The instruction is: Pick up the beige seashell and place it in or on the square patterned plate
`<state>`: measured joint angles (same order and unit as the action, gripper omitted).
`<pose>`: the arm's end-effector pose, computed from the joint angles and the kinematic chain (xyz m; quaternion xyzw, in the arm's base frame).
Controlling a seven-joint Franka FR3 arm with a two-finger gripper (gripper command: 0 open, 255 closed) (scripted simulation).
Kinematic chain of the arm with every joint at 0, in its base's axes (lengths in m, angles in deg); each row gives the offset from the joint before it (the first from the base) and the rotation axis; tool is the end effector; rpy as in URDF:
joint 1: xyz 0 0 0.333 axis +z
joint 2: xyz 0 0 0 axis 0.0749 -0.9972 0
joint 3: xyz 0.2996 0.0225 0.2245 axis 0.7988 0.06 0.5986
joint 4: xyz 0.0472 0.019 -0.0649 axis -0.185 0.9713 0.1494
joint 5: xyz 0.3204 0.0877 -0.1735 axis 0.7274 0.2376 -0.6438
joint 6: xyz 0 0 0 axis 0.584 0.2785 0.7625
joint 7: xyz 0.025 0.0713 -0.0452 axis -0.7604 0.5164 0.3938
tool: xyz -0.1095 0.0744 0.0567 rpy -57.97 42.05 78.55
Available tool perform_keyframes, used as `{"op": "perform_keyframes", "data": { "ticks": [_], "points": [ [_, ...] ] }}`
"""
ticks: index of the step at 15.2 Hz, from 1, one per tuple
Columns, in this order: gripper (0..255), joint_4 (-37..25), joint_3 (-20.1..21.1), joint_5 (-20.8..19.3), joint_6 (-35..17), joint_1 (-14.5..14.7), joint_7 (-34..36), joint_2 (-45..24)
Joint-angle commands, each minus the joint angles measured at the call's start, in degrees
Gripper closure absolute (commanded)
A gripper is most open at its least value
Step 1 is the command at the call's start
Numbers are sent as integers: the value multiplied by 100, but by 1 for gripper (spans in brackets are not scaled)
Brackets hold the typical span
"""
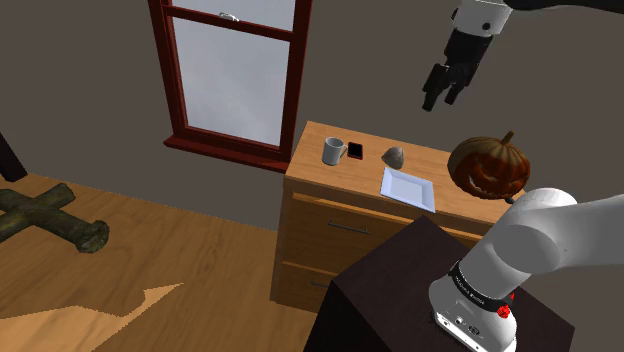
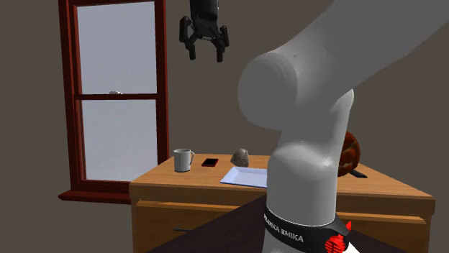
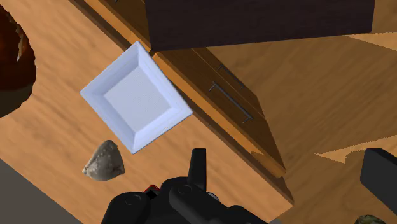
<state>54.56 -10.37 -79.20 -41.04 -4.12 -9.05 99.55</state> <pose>0.2374 -0.0103 0.6181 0.9982 -0.0314 0.0172 0.0475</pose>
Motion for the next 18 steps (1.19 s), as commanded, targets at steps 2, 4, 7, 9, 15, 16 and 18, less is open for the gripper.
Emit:
{"op": "perform_keyframes", "data": {
  "ticks": [2,4,7,9,15,16,18],
  "points": [
    [0,85,-38,-27,-200,-56,60,-88],
    [0,233,-117,-80,-599,-168,180,-283],
    [0,403,-240,-158,-1195,-336,361,-624],
    [0,482,-323,-207,-1587,-449,480,-881],
    [0,553,-585,-324,-2721,-771,830,-1775],
    [0,542,-630,-338,-2902,-821,886,-1938],
    [0,499,-724,-358,-3253,-916,995,-2276]
  ]
}}
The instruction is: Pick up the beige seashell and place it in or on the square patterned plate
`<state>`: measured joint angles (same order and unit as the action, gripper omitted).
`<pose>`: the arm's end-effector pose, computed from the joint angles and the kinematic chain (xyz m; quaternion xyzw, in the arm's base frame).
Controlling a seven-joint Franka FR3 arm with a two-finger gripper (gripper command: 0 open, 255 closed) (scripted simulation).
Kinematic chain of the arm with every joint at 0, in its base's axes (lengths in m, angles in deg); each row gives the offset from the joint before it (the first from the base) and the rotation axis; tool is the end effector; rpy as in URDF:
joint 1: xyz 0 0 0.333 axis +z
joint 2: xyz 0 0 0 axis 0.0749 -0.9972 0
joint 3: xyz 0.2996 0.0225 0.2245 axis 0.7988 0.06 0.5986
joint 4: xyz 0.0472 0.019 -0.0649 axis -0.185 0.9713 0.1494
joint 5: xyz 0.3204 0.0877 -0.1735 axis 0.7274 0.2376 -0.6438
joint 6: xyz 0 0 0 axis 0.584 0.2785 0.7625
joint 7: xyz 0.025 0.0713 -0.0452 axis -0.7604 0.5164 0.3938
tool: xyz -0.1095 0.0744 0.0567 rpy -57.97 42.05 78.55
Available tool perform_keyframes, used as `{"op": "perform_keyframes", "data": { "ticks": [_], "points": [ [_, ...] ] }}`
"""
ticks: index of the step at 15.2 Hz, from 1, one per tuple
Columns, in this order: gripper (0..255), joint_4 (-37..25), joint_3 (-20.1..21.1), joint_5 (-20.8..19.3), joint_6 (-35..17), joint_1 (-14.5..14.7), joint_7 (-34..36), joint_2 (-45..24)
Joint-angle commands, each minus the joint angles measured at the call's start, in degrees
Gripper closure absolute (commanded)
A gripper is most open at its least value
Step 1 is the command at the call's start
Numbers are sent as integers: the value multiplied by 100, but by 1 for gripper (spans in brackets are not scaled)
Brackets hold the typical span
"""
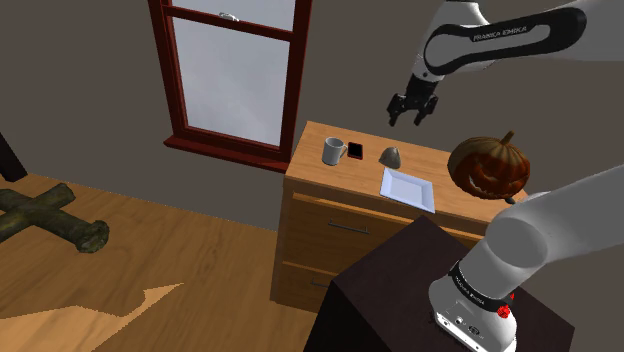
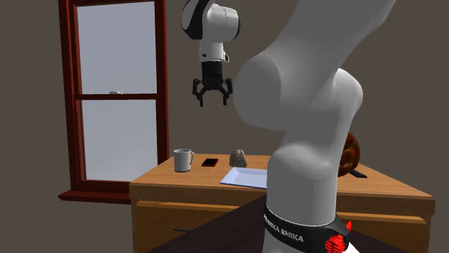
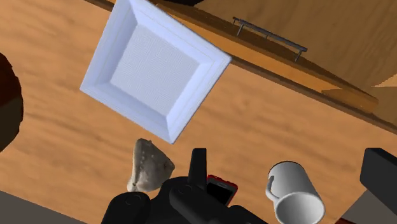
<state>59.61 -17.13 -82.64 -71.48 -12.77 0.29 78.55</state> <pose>0.3705 -0.1161 0.5111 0.9762 -0.2056 0.0527 0.0453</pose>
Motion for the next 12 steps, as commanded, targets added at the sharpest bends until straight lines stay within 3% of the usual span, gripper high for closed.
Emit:
{"op": "perform_keyframes", "data": {
  "ticks": [1,12],
  "points": [
    [0,-37,-95,-19,-380,-97,113,-349],
    [0,-753,-622,238,-1977,-529,517,-2369]
  ]
}}
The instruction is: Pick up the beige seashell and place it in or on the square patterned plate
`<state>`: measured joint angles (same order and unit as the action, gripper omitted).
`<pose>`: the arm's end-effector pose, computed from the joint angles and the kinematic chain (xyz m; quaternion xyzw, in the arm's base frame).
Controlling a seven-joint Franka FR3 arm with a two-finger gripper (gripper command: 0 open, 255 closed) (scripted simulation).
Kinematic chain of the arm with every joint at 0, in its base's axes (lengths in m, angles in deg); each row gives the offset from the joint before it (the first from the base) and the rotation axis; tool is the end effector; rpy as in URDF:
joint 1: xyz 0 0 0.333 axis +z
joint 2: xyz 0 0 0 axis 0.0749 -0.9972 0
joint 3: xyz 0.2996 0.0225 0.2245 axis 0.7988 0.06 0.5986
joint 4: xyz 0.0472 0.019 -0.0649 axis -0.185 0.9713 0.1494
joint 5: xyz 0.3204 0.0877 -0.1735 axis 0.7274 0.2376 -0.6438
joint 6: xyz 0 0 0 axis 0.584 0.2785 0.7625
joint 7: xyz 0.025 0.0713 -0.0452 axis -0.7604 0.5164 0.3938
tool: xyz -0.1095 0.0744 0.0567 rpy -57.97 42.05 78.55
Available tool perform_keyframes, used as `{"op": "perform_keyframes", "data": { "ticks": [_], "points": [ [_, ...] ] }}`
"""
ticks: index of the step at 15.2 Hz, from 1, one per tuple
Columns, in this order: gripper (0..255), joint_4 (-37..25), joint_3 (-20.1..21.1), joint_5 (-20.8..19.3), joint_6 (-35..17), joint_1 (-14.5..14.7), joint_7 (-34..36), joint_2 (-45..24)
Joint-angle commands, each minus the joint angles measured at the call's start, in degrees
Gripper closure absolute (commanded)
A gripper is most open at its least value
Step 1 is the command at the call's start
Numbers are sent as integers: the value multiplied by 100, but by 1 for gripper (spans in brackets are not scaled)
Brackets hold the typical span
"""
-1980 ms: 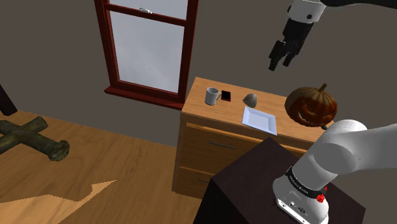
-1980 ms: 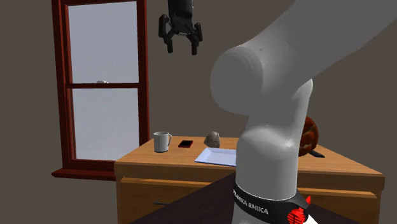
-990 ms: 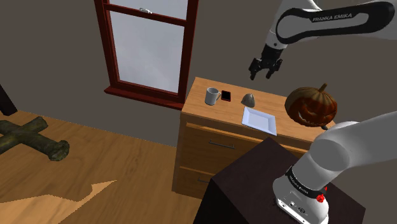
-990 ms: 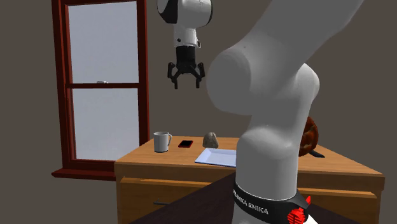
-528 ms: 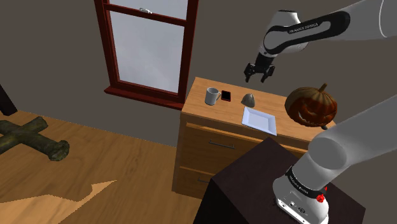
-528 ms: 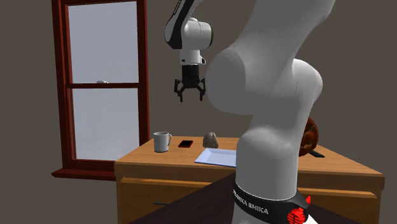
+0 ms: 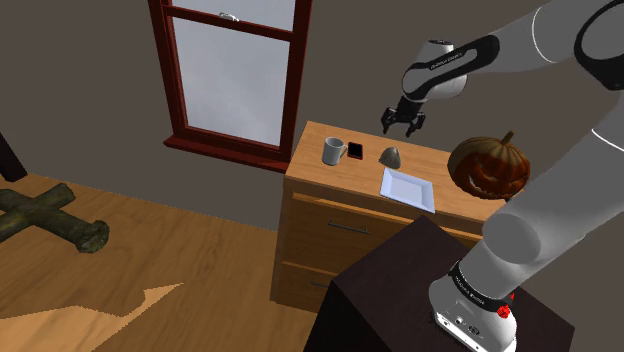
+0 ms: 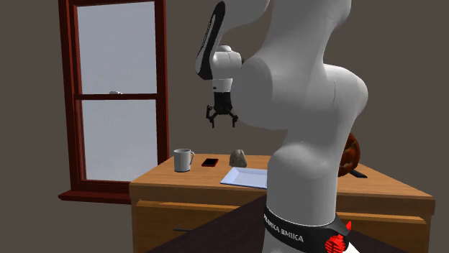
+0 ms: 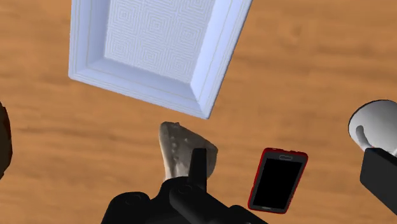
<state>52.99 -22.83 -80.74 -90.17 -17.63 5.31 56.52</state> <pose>0.4600 -0.2240 0.4264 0.9388 -0.3324 0.0792 0.0429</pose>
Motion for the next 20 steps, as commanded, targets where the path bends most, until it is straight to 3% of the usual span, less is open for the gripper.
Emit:
{"op": "perform_keyframes", "data": {
  "ticks": [1,8,15,20],
  "points": [
    [0,-188,-94,109,-224,-82,30,-354],
    [0,-993,-290,702,-882,-424,41,-1682],
    [0,-2024,-277,1366,-1261,-949,40,-2986],
    [0,-2178,-199,1474,-1442,-1049,-13,-3319]
  ]
}}
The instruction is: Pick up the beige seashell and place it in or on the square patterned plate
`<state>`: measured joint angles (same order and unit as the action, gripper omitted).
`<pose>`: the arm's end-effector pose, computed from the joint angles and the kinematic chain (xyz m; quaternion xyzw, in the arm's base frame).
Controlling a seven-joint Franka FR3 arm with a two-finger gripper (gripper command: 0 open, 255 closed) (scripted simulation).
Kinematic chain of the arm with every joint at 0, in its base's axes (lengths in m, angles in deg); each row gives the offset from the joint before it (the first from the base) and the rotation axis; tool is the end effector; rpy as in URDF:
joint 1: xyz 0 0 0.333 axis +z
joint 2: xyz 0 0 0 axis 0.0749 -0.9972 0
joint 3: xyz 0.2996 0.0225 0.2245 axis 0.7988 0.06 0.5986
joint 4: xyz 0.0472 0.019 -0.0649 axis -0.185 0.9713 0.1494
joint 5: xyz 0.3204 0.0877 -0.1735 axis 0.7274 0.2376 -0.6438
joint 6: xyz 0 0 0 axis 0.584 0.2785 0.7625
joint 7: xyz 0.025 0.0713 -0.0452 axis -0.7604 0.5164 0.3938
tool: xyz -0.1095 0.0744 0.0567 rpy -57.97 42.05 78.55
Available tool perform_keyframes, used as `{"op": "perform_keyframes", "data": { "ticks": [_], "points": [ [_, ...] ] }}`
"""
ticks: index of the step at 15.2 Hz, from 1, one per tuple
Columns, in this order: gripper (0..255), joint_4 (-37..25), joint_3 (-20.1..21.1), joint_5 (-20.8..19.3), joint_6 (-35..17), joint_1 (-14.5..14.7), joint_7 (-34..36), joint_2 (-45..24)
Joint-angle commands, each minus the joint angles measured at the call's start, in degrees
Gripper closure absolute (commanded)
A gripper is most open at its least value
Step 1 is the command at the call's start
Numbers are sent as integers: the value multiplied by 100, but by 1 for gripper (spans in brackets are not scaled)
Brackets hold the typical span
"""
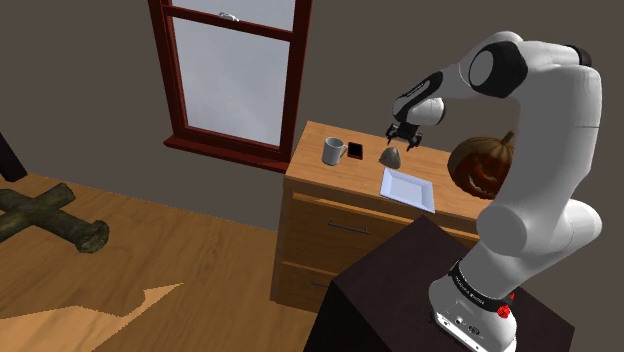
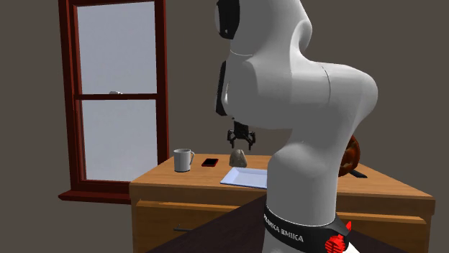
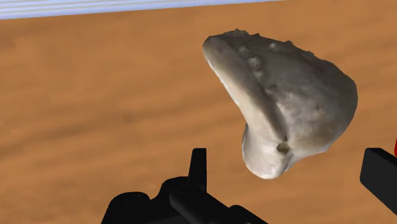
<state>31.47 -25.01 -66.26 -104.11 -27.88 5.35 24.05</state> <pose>0.5428 -0.4036 0.2885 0.8609 -0.4946 0.1130 0.0387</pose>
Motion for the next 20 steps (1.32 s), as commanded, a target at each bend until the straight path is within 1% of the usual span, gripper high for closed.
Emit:
{"op": "perform_keyframes", "data": {
  "ticks": [1,3,11,12,19,20],
  "points": [
    [0,-56,37,46,-89,-42,-30,-144],
    [0,-140,83,96,-190,-89,-63,-329],
    [0,-140,83,96,-190,-90,-63,-329],
    [255,-139,84,96,-192,-91,-64,-330],
    [255,-74,107,128,-271,-166,-155,-344],
    [255,-22,94,113,-275,-131,-126,-297]
  ]
}}
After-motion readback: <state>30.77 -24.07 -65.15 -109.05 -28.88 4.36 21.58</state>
